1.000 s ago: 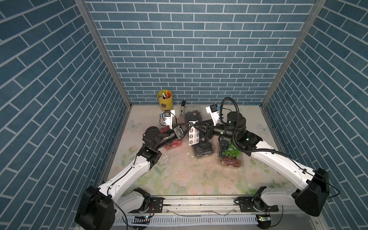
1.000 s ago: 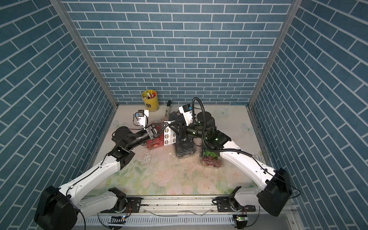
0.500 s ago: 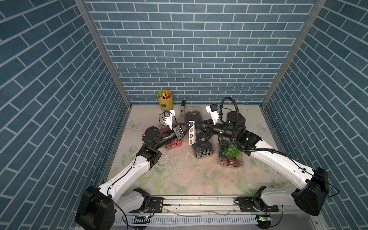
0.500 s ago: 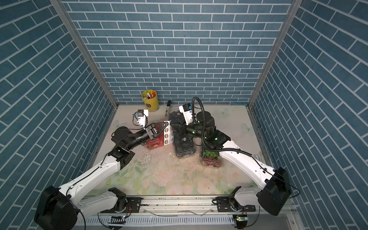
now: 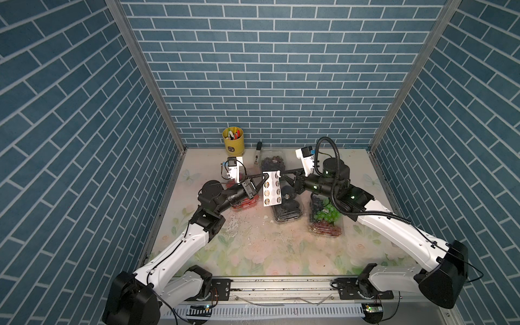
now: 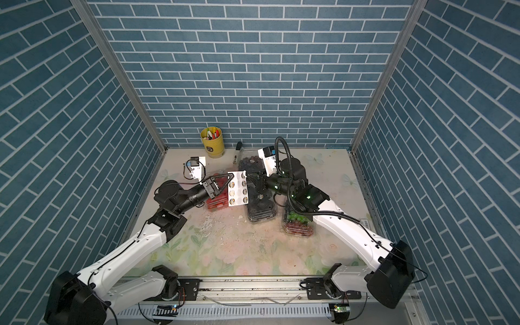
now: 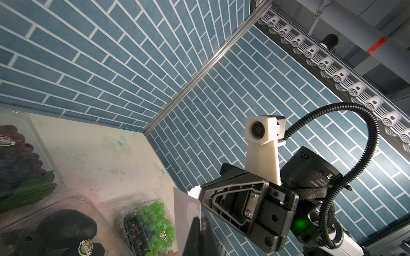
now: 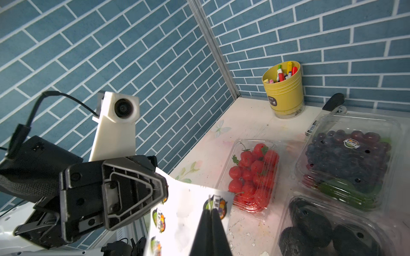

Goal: Label fruit boxes
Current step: Tear off the label from the label sticker, then stick the label on the fruit box.

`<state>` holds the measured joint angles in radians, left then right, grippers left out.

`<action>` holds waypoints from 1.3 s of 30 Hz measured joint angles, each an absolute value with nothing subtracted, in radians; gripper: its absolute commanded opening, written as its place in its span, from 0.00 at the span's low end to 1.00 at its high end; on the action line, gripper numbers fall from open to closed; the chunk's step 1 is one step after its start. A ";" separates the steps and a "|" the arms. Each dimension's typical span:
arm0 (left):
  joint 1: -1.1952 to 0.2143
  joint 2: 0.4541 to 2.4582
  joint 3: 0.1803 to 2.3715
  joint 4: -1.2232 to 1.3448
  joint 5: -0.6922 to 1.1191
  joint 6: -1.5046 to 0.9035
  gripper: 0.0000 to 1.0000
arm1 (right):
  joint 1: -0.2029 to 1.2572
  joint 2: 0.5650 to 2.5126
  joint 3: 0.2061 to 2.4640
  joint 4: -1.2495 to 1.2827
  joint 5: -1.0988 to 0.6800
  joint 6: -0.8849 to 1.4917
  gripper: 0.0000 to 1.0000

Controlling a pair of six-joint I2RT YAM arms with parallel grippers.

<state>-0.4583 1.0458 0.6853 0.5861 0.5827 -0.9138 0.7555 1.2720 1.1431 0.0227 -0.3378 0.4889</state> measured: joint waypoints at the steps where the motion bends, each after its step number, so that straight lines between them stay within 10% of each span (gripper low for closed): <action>1: -0.456 1.043 0.685 0.576 0.578 -0.910 0.00 | 0.751 1.266 1.143 0.022 -0.334 0.489 0.00; 14: -0.360 0.894 0.680 0.282 0.468 -0.807 0.00 | 0.734 1.312 1.162 -0.038 -0.271 0.424 0.00; 39: -0.292 0.432 0.775 -0.431 -0.008 -0.601 0.00 | 0.832 2.020 1.730 -0.140 -0.174 0.235 0.00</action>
<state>-0.2920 0.4316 0.7746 -0.4309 -0.0082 -0.6014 0.8322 2.0197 1.7298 -0.1398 -0.1741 0.2348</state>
